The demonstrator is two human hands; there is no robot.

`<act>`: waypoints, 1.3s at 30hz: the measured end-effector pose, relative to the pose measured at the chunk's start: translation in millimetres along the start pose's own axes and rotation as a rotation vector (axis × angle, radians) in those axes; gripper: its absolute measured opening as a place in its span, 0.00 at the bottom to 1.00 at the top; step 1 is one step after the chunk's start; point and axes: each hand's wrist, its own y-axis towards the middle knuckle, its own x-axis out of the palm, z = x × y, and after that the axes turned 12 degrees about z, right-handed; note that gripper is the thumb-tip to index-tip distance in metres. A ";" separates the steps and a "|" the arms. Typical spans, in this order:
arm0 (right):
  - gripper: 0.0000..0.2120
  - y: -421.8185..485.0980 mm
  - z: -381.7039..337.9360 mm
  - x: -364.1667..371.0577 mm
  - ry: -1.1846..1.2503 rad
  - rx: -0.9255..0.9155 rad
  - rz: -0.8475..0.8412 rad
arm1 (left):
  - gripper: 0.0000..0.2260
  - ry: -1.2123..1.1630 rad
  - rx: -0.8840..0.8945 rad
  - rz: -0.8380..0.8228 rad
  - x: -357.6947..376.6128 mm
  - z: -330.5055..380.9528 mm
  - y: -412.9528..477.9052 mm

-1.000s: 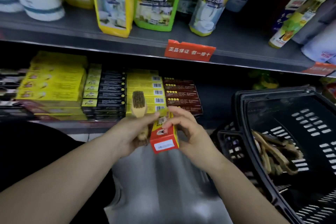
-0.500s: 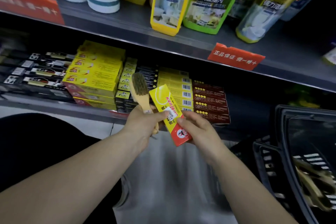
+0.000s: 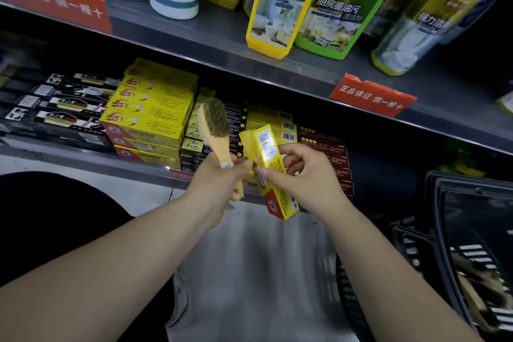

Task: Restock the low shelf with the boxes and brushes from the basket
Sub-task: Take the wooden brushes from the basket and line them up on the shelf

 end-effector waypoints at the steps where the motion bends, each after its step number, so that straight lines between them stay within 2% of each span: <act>1: 0.17 -2.5 0.4 2.9 -0.033 -0.045 0.020 | 0.09 -0.021 -0.024 -0.007 0.6 -0.3 -0.4; 5: 0.15 -8.6 4.1 5.7 -0.032 -0.067 0.030 | 0.07 -0.062 -0.062 -0.046 3.0 0.3 -2.5; 7: 0.10 -8.8 6.0 2.2 -0.004 -0.039 0.010 | 0.08 -0.044 -0.049 -0.049 3.3 -0.5 -1.9; 9: 0.03 -9.3 8.6 -2.0 0.243 0.150 -0.005 | 0.08 -0.034 -0.040 -0.045 4.9 -1.9 -1.0; 12: 0.08 -6.4 19.4 -6.8 0.909 0.566 0.022 | 0.07 -0.001 -0.049 -0.092 8.7 -4.6 -4.4; 14: 0.10 -4.8 27.4 -9.3 1.135 0.668 0.041 | 0.08 0.026 -0.095 -0.187 12.0 -5.5 -10.3; 16: 0.11 -6.7 34.7 -8.3 1.170 0.652 -0.006 | 0.09 -0.008 -0.147 -0.246 14.9 -5.9 -14.1; 20: 0.12 -7.6 46.0 -13.5 1.096 0.573 -0.058 | 0.10 -0.092 -0.104 -0.207 13.6 -1.5 -9.1; 23: 0.17 -1.2 49.5 -30.7 1.030 0.493 0.021 | 0.15 -0.074 -0.037 -0.127 8.5 1.8 -3.2; 24: 0.21 1.8 49.2 -36.8 0.908 0.444 0.044 | 0.16 -0.060 -0.024 -0.107 6.6 1.5 -1.2; 26: 0.26 8.7 46.3 -45.3 0.447 0.254 -0.004 | 0.17 -0.014 -0.006 -0.090 2.3 -0.1 1.8; 28: 0.23 18.1 40.0 -45.0 0.052 0.053 -0.108 | 0.16 0.015 0.003 -0.069 -2.8 -0.5 4.4; 30: 0.17 29.0 33.6 -38.6 -0.152 -0.096 -0.201 | 0.16 -0.008 0.004 -0.024 -8.6 0.8 6.2; 32: 0.17 38.6 27.0 -29.2 -0.334 -0.205 -0.305 | 0.15 -0.011 -0.007 0.021 -13.2 2.0 7.9; 35: 0.22 49.0 21.0 -16.4 -0.446 -0.282 -0.369 | 0.12 -0.042 -0.018 0.118 -16.2 3.4 10.6; 39: 0.23 59.2 10.7 6.0 -0.433 -0.324 -0.275 | 0.08 -0.226 -0.117 0.316 -20.0 14.6 16.4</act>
